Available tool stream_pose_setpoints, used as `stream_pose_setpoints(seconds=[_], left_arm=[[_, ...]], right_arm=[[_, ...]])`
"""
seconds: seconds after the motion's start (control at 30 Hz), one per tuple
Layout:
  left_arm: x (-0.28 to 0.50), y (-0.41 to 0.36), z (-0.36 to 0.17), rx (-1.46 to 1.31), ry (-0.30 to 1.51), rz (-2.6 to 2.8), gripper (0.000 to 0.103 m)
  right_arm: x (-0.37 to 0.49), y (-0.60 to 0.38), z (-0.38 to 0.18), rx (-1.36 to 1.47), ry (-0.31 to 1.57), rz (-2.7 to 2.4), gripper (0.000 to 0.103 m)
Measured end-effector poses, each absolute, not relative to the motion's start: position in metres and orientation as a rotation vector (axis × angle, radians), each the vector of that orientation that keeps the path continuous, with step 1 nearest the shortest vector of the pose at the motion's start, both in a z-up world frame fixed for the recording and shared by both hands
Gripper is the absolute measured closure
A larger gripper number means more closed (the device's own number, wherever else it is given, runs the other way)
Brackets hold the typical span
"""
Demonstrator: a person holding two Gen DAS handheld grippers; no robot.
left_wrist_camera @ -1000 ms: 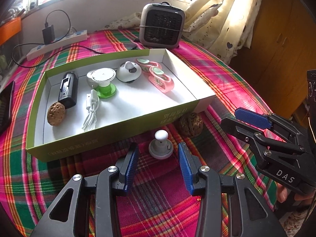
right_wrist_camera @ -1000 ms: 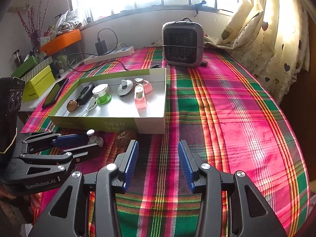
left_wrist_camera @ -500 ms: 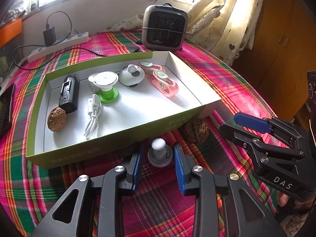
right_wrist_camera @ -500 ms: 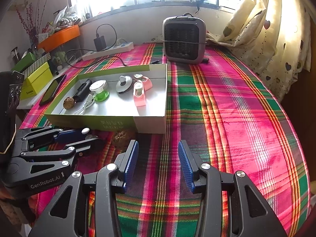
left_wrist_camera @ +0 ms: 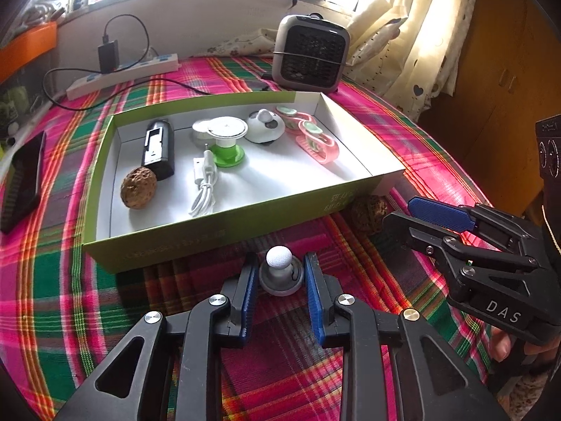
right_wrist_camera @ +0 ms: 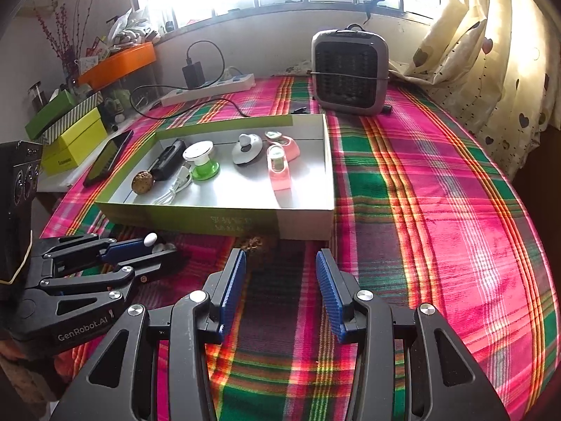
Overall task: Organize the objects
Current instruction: 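Move the left tool to the white knob stand while the right tool approaches the walnut, then close the left gripper on the white knob stand while the right gripper closes on the walnut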
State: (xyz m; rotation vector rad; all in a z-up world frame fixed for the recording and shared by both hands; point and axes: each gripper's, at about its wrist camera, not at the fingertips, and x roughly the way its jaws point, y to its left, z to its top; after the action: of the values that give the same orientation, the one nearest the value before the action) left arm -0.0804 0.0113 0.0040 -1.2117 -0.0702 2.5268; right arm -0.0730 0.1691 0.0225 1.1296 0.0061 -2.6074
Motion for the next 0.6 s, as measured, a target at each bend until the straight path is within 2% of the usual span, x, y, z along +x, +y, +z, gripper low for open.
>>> stream_pose_setpoints(seconds=[0.6], left_arm=[[-0.073, -0.015, 0.003, -1.202, -0.127, 2.539, 0.079]], right_arm=[[-0.09, 0.138, 0.008, 1.238, 0.084, -2.61, 0.059]])
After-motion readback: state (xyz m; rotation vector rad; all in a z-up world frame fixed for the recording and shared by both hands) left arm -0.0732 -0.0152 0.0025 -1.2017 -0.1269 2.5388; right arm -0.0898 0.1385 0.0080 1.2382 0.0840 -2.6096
